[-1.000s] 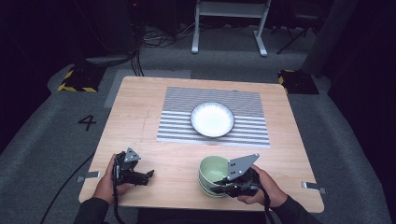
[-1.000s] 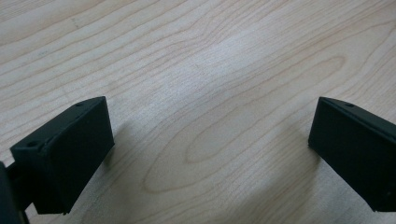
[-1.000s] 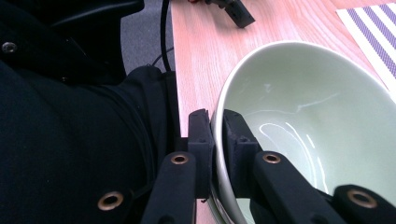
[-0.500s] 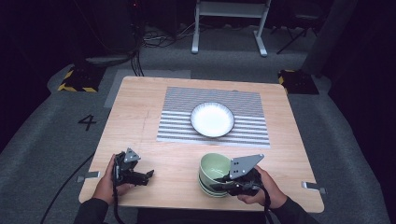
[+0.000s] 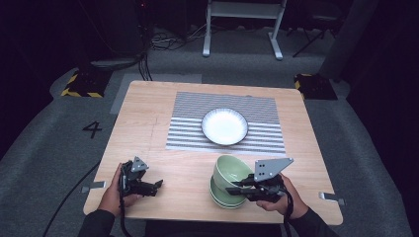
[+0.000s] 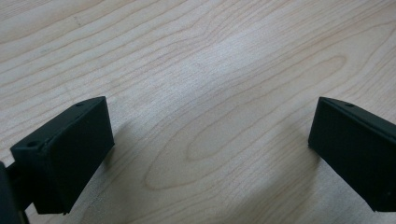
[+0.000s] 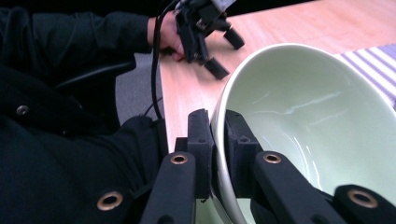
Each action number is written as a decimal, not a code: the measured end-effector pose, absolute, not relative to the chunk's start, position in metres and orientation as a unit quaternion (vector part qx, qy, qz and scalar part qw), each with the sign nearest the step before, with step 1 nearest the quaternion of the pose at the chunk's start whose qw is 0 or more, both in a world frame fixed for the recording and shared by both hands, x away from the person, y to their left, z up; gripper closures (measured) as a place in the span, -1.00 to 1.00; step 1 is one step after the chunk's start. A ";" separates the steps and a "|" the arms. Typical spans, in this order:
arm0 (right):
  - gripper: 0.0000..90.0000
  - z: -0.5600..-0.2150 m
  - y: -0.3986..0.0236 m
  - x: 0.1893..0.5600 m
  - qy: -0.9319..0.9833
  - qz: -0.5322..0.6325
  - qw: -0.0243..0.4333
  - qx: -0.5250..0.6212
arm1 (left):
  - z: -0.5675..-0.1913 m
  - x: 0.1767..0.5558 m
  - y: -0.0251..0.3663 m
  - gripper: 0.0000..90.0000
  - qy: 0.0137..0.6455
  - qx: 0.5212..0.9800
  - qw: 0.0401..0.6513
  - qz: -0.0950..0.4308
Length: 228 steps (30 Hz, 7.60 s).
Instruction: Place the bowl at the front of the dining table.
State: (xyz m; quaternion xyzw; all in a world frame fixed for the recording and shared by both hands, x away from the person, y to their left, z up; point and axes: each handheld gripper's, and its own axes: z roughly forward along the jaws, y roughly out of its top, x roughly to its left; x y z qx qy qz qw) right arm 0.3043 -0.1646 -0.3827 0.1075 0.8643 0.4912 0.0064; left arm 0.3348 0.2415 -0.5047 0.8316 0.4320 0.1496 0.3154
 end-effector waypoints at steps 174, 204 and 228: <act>0.78 -0.453 -0.103 0.515 0.890 0.345 0.148 0.259 | -0.505 0.336 0.241 -1.00 0.430 0.832 0.316 0.150; 0.33 -0.450 -0.104 0.511 0.889 0.342 0.134 0.274 | -0.505 0.336 0.241 -1.00 0.430 0.832 0.316 0.149; -0.59 -0.446 -0.103 0.506 0.895 0.317 0.137 0.284 | -0.505 0.336 0.241 -1.00 0.430 0.832 0.316 0.149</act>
